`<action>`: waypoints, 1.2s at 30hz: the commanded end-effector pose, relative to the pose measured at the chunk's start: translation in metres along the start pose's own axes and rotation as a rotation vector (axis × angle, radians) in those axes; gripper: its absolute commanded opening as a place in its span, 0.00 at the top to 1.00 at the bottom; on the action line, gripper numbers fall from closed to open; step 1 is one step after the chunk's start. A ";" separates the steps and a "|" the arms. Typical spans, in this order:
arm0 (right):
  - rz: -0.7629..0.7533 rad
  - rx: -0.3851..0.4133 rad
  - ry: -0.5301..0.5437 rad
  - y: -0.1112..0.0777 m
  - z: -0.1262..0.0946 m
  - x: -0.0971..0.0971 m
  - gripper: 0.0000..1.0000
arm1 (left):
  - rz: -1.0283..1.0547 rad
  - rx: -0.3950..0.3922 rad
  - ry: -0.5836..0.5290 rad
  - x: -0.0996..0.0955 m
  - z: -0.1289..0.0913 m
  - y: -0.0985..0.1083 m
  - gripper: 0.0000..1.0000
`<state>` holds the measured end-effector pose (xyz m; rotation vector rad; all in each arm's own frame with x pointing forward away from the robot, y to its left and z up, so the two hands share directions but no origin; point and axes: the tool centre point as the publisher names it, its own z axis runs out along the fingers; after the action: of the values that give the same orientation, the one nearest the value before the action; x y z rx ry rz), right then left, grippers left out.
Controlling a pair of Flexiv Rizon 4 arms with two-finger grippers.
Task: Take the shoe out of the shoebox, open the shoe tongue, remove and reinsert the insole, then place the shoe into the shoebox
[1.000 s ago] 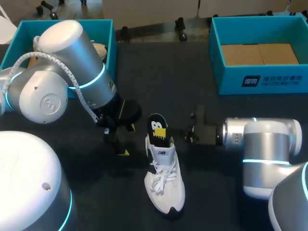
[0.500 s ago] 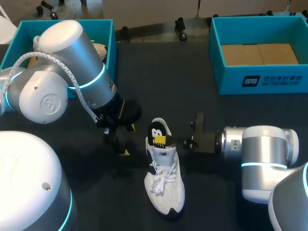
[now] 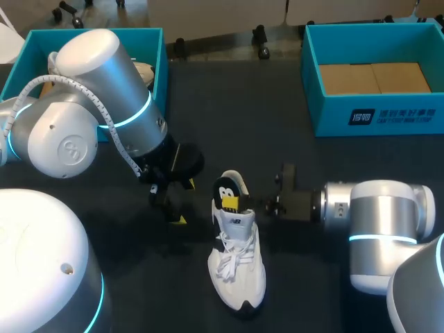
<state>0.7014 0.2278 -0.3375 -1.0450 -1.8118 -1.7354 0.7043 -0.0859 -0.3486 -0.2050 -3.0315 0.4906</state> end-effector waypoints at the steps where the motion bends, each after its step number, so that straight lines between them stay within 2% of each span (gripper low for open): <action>1: -0.025 0.018 -0.007 0.010 0.004 0.002 0.60 | 0.000 0.000 -0.003 0.002 -0.001 0.001 0.00; 7: -0.053 0.041 0.015 0.023 0.008 -0.002 0.63 | 0.000 0.000 -0.003 0.002 -0.001 0.001 0.00; 9: -0.056 0.046 0.019 0.026 0.009 -0.003 0.67 | 0.000 0.000 -0.003 0.002 -0.001 0.001 0.00; 11: -0.058 0.048 0.021 0.028 0.009 -0.004 0.76 | 0.000 0.000 -0.003 0.002 -0.001 0.001 0.00; 13: -0.060 0.048 0.021 0.029 0.009 -0.005 1.00 | 0.000 0.000 -0.003 0.002 -0.001 0.001 0.00; 17: -0.041 0.048 0.016 0.027 0.008 -0.007 1.00 | 0.000 0.000 -0.003 0.002 -0.001 0.001 0.00; 22: 0.015 0.048 0.021 0.016 0.007 -0.011 1.00 | 0.000 0.000 -0.003 0.002 -0.001 0.001 0.00; 30: 0.058 0.044 0.016 -0.005 0.007 -0.007 1.00 | 0.000 0.000 -0.003 0.002 -0.001 0.001 0.00; 36: 0.032 0.025 0.006 -0.004 0.005 -0.006 1.00 | 0.000 0.000 -0.003 0.002 -0.001 0.001 0.00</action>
<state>0.7077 0.2308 -0.3463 -1.0406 -1.7895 -1.6757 0.7043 -0.0859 -0.3486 -0.2049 -3.0315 0.4905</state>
